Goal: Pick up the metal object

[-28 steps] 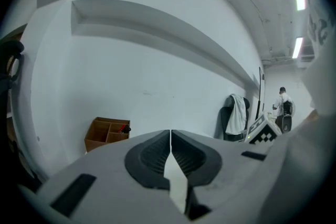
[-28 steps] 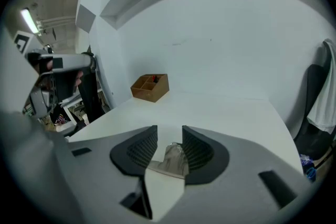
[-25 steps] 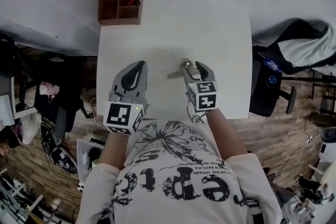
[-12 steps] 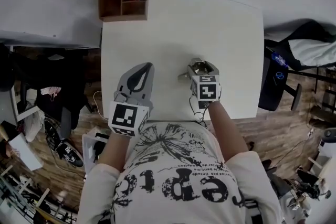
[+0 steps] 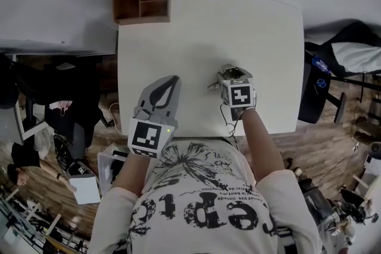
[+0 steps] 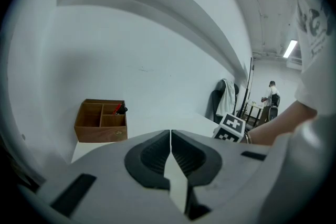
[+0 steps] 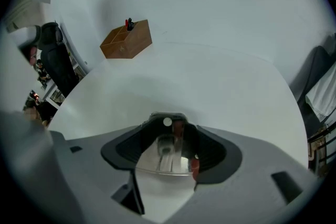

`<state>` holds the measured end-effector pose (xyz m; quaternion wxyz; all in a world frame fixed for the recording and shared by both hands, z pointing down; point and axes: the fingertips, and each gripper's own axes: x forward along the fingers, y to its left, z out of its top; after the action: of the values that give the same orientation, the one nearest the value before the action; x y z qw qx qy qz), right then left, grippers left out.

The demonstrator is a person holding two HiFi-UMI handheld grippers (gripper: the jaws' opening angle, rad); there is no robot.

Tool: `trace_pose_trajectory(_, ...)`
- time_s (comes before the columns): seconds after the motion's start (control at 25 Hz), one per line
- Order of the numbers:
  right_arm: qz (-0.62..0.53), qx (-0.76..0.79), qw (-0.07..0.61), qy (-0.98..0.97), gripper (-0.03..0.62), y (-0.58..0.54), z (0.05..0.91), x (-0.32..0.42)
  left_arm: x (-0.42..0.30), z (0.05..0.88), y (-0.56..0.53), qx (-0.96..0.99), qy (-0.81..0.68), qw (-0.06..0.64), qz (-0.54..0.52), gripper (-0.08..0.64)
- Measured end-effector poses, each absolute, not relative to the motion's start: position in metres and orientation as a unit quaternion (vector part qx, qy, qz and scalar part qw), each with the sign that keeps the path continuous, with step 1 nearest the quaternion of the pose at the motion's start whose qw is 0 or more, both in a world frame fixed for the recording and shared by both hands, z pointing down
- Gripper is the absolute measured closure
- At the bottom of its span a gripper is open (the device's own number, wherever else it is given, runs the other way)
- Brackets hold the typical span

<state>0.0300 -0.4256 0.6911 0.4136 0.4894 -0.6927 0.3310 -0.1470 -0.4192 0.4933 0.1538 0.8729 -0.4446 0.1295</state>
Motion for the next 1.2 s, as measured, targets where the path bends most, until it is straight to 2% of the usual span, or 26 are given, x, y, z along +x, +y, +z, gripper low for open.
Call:
trace_pose_trajectory(0.28, 0.320, 0.493, 0.390, -0.709, 0.311, -0.421, 0.678, 0.024, -0.146, 0.475, -0.416, 0.877, -0.442, 0.146, 0.115, 0.549)
trace_pose_trajectory(0.48, 0.278, 0.518, 0.334, -0.737, 0.311, -0.426, 0.623, 0.015, -0.146, 0.460, -0.412, 0.875, -0.447, 0.147, 0.112, 0.549)
trace_pose_trajectory(1.2, 0.021, 0.569, 0.093, -0.817, 0.311, -0.425, 0.372, 0.011, -0.158, 0.361, -0.413, 0.869, -0.490, 0.046, 0.053, 0.549)
